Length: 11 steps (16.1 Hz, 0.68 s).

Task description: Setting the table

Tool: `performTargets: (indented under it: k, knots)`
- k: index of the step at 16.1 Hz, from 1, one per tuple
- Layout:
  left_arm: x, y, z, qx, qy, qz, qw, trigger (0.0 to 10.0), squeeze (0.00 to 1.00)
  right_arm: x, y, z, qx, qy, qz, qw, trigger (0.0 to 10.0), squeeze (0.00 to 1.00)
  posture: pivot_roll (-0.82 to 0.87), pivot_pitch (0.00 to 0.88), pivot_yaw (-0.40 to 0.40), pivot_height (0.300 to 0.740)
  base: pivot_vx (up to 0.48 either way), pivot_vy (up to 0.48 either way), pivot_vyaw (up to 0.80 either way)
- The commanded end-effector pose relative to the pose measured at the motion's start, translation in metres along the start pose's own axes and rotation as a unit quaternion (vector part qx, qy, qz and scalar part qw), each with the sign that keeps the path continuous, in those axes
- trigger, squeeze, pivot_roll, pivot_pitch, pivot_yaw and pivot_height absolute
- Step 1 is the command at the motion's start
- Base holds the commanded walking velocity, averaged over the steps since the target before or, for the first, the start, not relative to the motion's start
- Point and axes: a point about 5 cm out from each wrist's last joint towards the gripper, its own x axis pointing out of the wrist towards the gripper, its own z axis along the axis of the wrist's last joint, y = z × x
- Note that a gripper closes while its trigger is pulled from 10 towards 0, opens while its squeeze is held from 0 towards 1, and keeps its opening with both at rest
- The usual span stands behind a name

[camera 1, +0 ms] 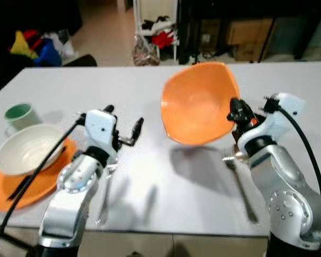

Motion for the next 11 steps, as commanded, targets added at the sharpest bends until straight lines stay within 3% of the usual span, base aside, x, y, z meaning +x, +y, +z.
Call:
performTargets:
  k: [1, 3, 6, 11]
  knots:
    - [0.001, -0.002, 0.001, 0.000, 0.000, -0.002, 1.000, 10.0, 0.00, 0.003, -0.002, 0.003, 0.022, 0.003, 0.006, 1.000, 10.0, 0.00, 0.03, 0.000, 0.064, 0.740, 0.000, 0.000, 0.00]
    - [-0.002, 0.003, 0.001, 0.006, 0.006, -0.001, 1.000, 10.0, 0.00, 0.017, 0.000, -0.001, 0.066, 0.036, 0.035, 0.997, 10.0, 0.00, 0.03, 0.000, 0.064, 0.740, 0.000, 0.000, 0.00]
    - [-0.009, 0.004, 0.001, 0.026, 0.021, -0.050, 0.998, 10.0, 0.00, 0.045, -0.003, -0.010, 0.087, 0.080, 0.067, 0.991, 10.0, 0.00, 0.04, 0.000, 0.063, 0.740, 0.000, 0.000, 0.00]
    - [-0.019, -0.002, 0.003, 0.024, 0.036, -0.135, 0.990, 10.0, 0.00, 0.087, -0.024, -0.020, 0.113, 0.153, 0.035, 0.981, 10.0, 0.00, 0.05, 0.000, 0.065, 0.740, 0.000, 0.000, 0.00]
